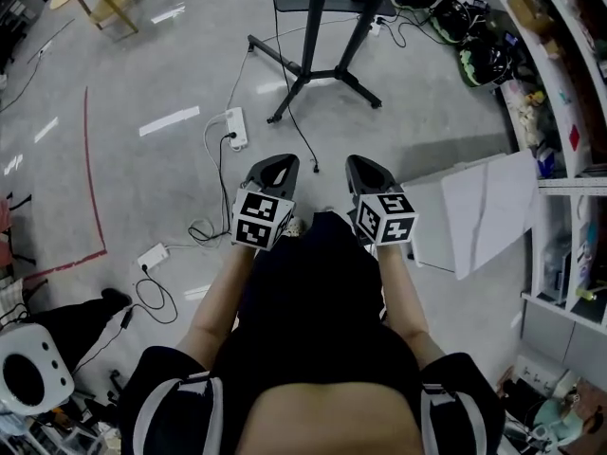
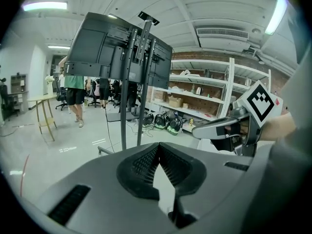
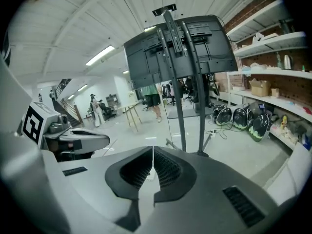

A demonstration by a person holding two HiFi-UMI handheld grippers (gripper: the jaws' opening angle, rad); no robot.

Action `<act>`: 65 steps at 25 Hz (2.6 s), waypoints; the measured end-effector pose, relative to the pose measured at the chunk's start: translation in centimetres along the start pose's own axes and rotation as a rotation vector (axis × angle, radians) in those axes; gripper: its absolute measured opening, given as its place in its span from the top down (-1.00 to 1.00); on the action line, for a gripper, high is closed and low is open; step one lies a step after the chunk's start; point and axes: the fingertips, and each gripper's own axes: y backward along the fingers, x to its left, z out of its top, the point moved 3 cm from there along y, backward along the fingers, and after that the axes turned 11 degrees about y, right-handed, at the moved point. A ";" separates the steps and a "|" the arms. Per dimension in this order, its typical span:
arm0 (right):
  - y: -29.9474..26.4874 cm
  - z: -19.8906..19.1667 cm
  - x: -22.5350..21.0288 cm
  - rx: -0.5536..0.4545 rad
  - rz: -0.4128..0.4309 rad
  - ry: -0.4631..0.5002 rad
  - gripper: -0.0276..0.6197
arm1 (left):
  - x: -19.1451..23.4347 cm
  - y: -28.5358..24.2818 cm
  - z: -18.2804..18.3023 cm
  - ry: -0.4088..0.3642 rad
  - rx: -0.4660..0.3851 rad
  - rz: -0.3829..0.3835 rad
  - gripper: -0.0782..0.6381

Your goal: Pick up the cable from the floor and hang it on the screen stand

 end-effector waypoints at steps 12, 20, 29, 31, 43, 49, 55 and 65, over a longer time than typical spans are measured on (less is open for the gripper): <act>-6.5 -0.4 -1.8 0.087 0.129 0.033 0.84 | 4.2 -3.6 0.5 0.065 0.022 0.111 0.76; -10.9 -2.3 -6.6 0.140 0.151 0.023 0.84 | 5.1 -9.0 -0.1 0.052 0.087 0.132 0.76; -17.6 -8.2 -11.3 0.193 0.153 -0.099 0.83 | 7.4 -15.9 -4.1 0.056 0.127 0.155 0.76; -19.3 -10.0 -12.2 0.198 0.150 -0.109 0.83 | 8.0 -17.4 -5.4 0.057 0.132 0.156 0.76; -28.0 -22.9 -15.6 0.234 0.091 -0.197 0.83 | 12.6 -26.8 -17.7 0.107 0.156 0.146 0.76; -32.3 -30.2 -16.3 0.266 0.083 -0.215 0.82 | 15.1 -31.2 -25.0 0.116 0.197 0.130 0.76; -36.7 -37.6 -17.6 0.295 0.053 -0.262 0.72 | 18.6 -35.2 -33.1 0.202 0.235 0.134 0.76; -43.4 -50.2 -16.9 0.366 0.114 -0.288 0.55 | 22.2 -41.7 -44.5 0.204 0.295 0.075 0.76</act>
